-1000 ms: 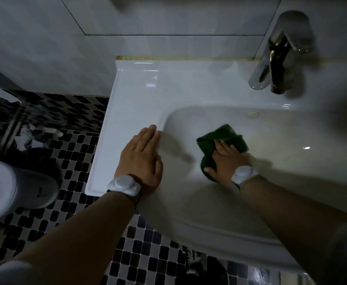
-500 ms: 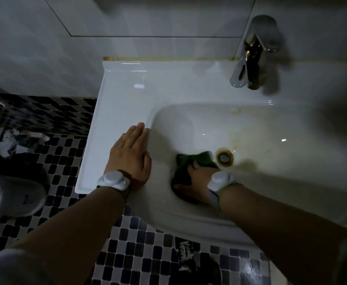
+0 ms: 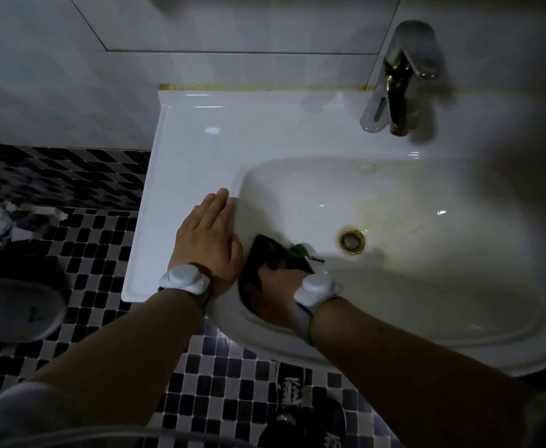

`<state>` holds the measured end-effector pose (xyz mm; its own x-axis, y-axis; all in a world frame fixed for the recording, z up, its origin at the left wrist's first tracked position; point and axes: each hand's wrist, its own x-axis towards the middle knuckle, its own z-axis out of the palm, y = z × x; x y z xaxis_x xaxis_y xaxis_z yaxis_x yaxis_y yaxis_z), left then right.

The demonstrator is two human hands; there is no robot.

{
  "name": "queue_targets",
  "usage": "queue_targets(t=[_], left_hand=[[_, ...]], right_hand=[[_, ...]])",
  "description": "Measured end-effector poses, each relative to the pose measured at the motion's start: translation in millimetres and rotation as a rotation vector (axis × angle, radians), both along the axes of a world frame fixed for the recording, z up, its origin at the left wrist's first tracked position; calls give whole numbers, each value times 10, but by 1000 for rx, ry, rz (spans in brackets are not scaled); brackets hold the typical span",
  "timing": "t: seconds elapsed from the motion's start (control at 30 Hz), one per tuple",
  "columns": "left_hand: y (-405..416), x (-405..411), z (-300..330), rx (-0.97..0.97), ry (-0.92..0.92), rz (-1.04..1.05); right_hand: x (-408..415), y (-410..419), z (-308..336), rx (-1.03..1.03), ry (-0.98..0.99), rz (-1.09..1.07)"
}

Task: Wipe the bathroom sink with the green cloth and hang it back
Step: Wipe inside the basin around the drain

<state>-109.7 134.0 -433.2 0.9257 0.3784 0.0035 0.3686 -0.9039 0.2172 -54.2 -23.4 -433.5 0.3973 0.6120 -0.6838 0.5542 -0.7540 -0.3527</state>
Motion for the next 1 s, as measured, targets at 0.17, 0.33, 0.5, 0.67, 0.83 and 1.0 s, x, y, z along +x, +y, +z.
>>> queue_targets(t=[0.17, 0.33, 0.5, 0.67, 0.83, 1.0], left_hand=[[-2, -17, 11, -4, 31, -4], [-2, -20, 15, -18, 38, 5], [-28, -17, 7, -8, 49, 15], [-30, -9, 9, 13, 75, 25], [-79, -8, 4, 79, 121, 25], [-200, 48, 23, 111, 248, 51]], right_hand=[[180, -369, 1, 5, 47, 93], [685, -1043, -81, -362, -31, 69], [732, -1191, -242, -550, -66, 83], [104, -441, -247, 35, -56, 42], [-35, -173, -209, -76, 124, -58], [226, -795, -206, -158, 118, 54]])
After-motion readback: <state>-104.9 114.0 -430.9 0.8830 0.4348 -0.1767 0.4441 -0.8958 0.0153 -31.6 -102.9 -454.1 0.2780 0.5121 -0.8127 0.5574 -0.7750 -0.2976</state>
